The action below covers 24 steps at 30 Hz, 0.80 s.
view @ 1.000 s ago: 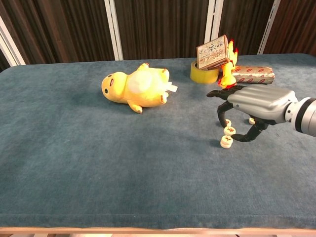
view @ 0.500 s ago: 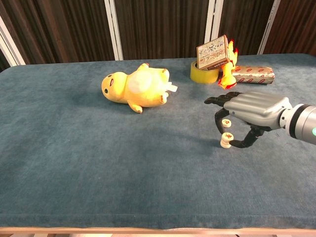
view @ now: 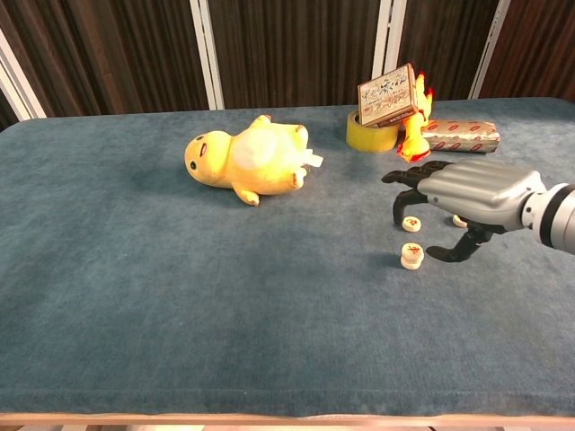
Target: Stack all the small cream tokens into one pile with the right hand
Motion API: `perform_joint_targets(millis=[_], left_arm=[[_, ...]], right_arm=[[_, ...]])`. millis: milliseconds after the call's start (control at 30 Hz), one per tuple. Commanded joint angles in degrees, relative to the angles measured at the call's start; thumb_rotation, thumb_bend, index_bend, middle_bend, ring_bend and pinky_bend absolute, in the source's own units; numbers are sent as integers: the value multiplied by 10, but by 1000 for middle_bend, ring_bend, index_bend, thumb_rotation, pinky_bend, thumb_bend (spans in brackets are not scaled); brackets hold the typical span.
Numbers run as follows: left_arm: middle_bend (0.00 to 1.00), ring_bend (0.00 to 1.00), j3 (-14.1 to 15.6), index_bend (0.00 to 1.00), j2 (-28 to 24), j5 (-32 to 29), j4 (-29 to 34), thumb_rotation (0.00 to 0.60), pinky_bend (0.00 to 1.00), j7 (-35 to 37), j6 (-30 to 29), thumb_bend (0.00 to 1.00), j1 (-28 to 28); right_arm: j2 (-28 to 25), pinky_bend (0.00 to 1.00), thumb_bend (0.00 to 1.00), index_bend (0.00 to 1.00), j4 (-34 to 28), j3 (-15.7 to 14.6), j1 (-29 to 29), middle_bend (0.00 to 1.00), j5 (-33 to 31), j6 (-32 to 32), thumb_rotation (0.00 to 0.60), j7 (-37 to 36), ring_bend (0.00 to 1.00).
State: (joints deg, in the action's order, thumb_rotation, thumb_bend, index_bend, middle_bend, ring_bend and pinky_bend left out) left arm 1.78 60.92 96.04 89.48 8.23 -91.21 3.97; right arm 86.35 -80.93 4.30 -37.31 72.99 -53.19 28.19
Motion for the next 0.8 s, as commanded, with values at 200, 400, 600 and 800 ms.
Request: perform_joint_targets(millis=[200,400,600,800], left_arm=[[0,0,-1,0,0,-2,0,600,87,1,3,451,1],[0,0,-1,0,1,-2,0,600,87,-3,6,451,2],[0,0,0,0,0,-1,3,600,87,-5,6,452,1],[0,0,-1,0,0,-3,2,600,86,-4,5,451,1]], right_arm=[[-26,0,483,423,-26,-10,9,30,37,-16,600,-51,0],[-39,0,483,437,-54,-47,18,30,106,-35,600,-67,0],[-31,0,483,468,-53,-56,16,30,103,-18,600,-38,0],[-20,0,484,476,-44,-48,13,30,82,-4,600,-21,0]])
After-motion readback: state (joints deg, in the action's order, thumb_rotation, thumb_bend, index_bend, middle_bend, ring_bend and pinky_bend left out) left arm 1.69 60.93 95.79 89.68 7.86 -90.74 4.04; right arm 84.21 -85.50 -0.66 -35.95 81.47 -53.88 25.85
